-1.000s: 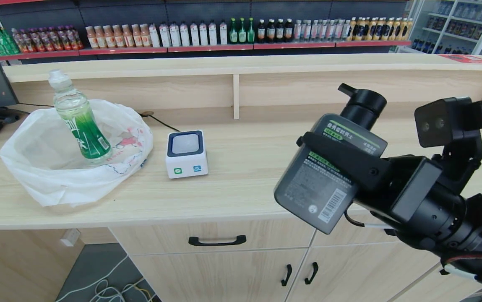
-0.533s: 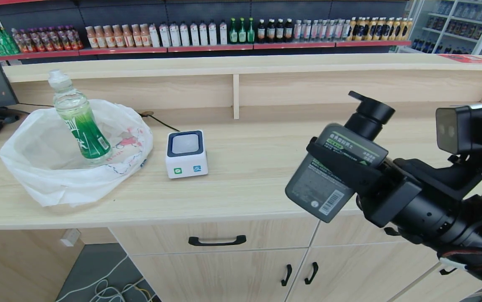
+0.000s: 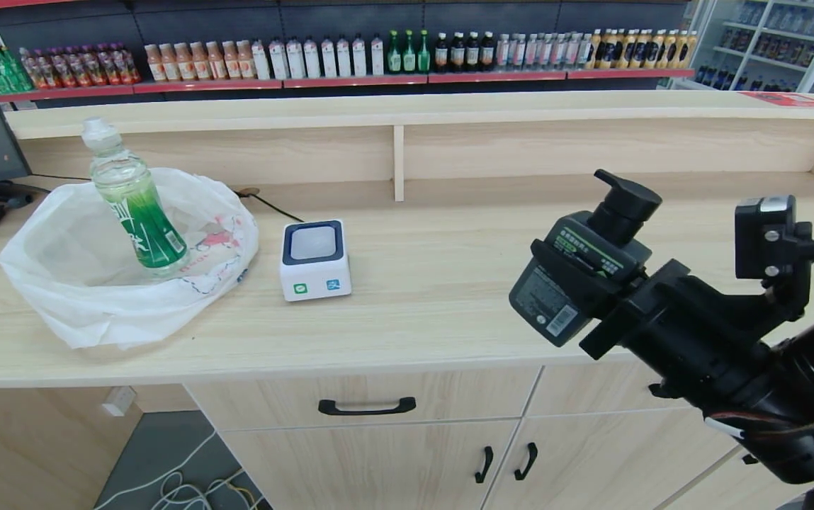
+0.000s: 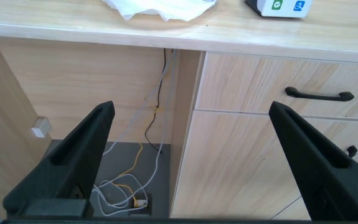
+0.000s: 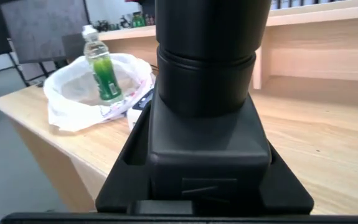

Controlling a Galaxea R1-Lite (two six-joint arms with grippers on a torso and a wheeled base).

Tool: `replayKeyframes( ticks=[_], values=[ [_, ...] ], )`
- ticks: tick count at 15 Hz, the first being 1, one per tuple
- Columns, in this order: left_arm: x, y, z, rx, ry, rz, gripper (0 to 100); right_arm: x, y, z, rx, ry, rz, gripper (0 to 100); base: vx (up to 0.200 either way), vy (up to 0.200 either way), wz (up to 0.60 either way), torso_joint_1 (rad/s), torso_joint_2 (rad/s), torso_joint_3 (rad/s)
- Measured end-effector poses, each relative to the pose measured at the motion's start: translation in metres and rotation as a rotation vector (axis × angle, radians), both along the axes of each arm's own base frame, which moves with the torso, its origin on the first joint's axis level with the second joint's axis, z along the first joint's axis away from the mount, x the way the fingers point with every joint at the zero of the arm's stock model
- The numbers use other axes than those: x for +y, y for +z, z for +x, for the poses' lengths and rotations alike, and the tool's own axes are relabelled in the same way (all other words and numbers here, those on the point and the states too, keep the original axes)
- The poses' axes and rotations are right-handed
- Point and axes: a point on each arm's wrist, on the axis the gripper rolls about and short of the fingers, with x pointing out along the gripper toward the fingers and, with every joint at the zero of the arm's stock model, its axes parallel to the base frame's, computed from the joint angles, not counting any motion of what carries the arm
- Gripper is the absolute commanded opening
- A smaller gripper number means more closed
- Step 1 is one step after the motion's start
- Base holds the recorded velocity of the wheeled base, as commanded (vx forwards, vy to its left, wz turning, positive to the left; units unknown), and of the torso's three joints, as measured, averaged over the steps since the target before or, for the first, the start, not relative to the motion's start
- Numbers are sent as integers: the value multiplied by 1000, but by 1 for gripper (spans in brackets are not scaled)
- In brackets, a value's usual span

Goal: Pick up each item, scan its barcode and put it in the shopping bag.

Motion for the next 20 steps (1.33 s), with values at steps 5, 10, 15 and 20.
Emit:
replayKeyframes(
  ticks=[5, 10, 15, 20],
  values=[
    [0, 0, 0, 0, 0, 1, 100, -29, 6, 21, -41, -174, -12, 0, 0, 0, 0, 0, 0, 0],
    [0, 0, 0, 0, 0, 0, 100, -41, -2, 40, -43, -294, -78, 0, 0, 0, 0, 0, 0, 0],
    [0, 0, 0, 0, 0, 0, 100, -40, -6, 41, -27, -304, -84, 0, 0, 80, 0, 2, 0, 2],
    [0, 0, 0, 0, 0, -1, 100, -41, -10, 42, -7, -305, -83, 0, 0, 200, 0, 9, 0, 4]
  ],
)
